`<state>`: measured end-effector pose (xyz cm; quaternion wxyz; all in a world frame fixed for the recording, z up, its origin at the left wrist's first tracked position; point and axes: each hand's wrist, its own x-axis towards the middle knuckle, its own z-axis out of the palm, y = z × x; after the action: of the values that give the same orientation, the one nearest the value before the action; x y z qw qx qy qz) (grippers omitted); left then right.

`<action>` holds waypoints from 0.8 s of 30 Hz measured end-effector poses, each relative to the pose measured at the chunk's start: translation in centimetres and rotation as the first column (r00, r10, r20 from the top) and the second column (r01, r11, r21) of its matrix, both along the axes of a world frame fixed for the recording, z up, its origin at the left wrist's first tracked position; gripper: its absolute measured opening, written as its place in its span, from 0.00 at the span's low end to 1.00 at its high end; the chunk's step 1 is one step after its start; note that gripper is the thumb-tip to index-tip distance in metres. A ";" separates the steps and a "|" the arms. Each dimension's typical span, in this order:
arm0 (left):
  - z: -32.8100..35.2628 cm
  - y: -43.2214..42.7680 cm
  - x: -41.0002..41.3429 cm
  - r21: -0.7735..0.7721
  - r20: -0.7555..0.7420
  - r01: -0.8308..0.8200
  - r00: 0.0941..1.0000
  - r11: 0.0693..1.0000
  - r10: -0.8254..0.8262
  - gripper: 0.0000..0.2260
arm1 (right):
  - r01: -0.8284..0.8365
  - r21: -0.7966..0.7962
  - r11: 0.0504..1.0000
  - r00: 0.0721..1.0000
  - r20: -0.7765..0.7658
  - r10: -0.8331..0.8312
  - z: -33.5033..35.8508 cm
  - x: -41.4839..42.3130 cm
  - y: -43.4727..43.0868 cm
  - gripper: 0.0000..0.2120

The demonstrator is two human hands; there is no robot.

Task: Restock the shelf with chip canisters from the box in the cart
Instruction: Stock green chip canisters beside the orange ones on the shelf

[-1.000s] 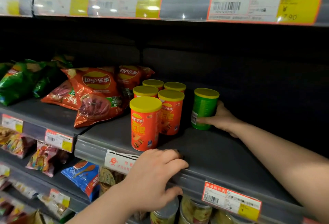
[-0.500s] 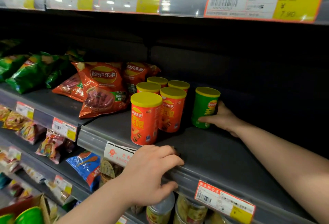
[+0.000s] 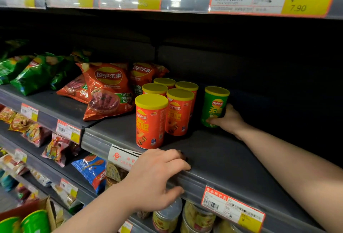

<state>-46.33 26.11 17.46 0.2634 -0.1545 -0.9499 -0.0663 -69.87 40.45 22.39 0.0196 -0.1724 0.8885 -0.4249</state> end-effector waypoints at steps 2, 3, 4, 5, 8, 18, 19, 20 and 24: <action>0.0 0.0 0.0 -0.007 0.000 -0.003 1.000 1.000 0.003 0.19 | 0.012 0.016 1.000 1.000 -0.006 -0.012 0.0 -0.2 -0.1 0.36; 0.0 0.0 0.0 -0.009 0.000 -0.004 1.000 1.000 0.004 0.19 | 0.017 0.022 1.000 1.000 -0.006 -0.017 0.0 -0.2 -0.1 0.36; 0.0 0.0 0.0 -0.011 -0.002 -0.004 1.000 1.000 0.004 0.19 | 0.023 0.022 0.999 1.000 -0.005 -0.023 0.0 -0.3 -0.1 0.36; -0.1 0.0 0.0 -0.011 -0.006 -0.003 1.000 1.000 0.003 0.19 | 0.027 0.024 0.999 1.000 -0.004 -0.027 0.0 -0.3 -0.1 0.36; -0.2 -0.1 0.0 -0.016 -0.016 -0.010 1.000 1.000 0.009 0.19 | 0.040 0.037 0.999 0.999 -0.001 -0.040 -0.1 -0.3 -0.1 0.35; -0.4 -0.3 0.0 -0.067 -0.043 -0.004 0.999 0.998 0.001 0.19 | 0.075 0.164 0.984 0.997 -0.001 -0.076 0.5 1.0 0.1 0.31; -0.4 -0.3 -0.1 -0.078 -0.053 -0.001 0.999 0.997 -0.003 0.19 | 0.073 0.191 0.979 0.997 -0.005 -0.073 0.6 1.3 0.2 0.28; -0.4 -0.4 -0.1 -0.090 -0.061 -0.001 0.998 0.996 -0.004 0.19 | 0.073 0.217 0.973 0.997 -0.005 -0.073 0.8 1.7 0.3 0.26; -0.4 -0.5 -0.2 -0.135 -0.060 0.008 0.998 0.991 -0.016 0.19 | 0.070 0.421 0.905 0.997 -0.041 -0.058 1.3 3.6 0.9 0.26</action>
<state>-46.53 25.61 17.10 0.2809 -0.1797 -0.9428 0.0009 -66.29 41.37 23.70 0.0301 -0.1407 0.9646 -0.2210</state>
